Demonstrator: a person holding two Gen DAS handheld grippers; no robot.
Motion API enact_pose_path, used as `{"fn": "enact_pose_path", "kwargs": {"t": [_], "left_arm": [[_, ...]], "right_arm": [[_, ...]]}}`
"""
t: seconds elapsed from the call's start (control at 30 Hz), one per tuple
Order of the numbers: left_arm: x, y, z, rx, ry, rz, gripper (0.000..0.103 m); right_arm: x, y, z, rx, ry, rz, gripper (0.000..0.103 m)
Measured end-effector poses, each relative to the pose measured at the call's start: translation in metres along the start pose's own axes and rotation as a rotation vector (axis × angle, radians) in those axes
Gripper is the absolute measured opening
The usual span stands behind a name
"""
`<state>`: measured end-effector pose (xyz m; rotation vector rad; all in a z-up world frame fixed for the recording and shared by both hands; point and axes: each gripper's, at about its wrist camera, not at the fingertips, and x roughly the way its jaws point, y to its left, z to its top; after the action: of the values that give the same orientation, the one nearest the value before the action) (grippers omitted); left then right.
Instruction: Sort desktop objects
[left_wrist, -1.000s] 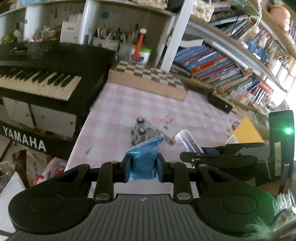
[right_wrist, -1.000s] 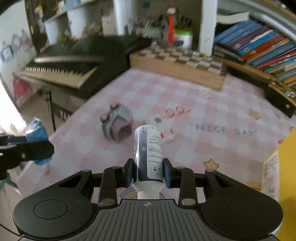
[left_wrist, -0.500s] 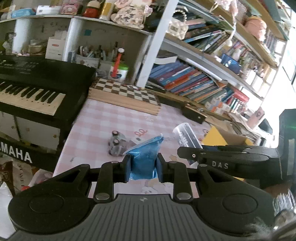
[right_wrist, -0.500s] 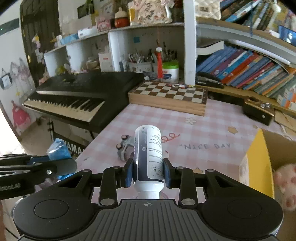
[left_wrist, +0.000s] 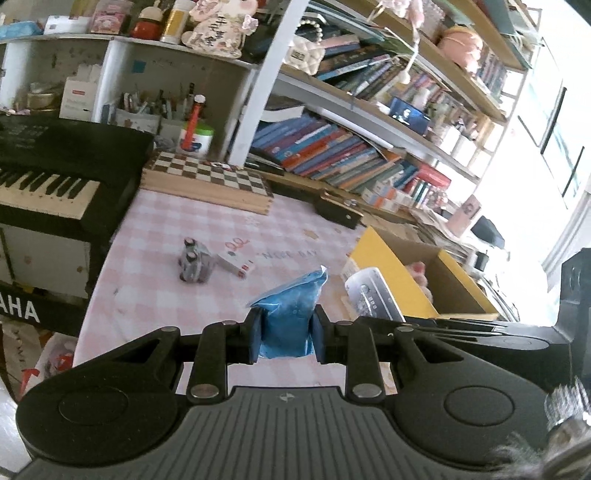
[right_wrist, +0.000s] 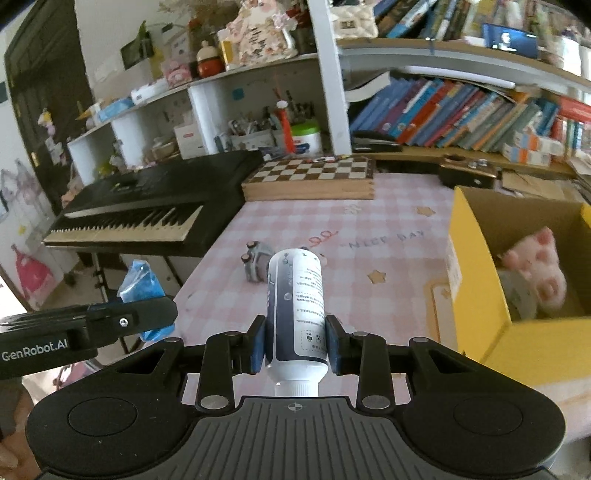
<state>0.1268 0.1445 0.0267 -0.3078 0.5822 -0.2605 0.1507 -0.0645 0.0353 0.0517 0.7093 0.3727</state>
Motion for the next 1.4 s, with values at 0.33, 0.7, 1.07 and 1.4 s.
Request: {"fn": "enact_pose_path", "kwargs": {"t": [0.33, 0.7, 1.07, 1.4], "left_arm": [[-0.027, -0.018, -0.028, 0.048, 0.041, -0.077, 0.024], [-0.036, -0.048, -0.057, 0.137, 0.12, -0.187, 0.024], [-0.021, -0.077, -0.073, 0.209, 0.207, -0.282, 0.024], [0.004, -0.11, -0.075, 0.26, 0.248, -0.347, 0.024]], "right_arm": [[-0.039, 0.009, -0.041, 0.052, -0.004, -0.065, 0.033], [-0.076, -0.001, -0.085, 0.163, 0.001, -0.158, 0.033], [-0.096, -0.02, -0.11, 0.258, 0.023, -0.234, 0.033], [-0.108, -0.049, -0.118, 0.31, 0.027, -0.294, 0.033]]}}
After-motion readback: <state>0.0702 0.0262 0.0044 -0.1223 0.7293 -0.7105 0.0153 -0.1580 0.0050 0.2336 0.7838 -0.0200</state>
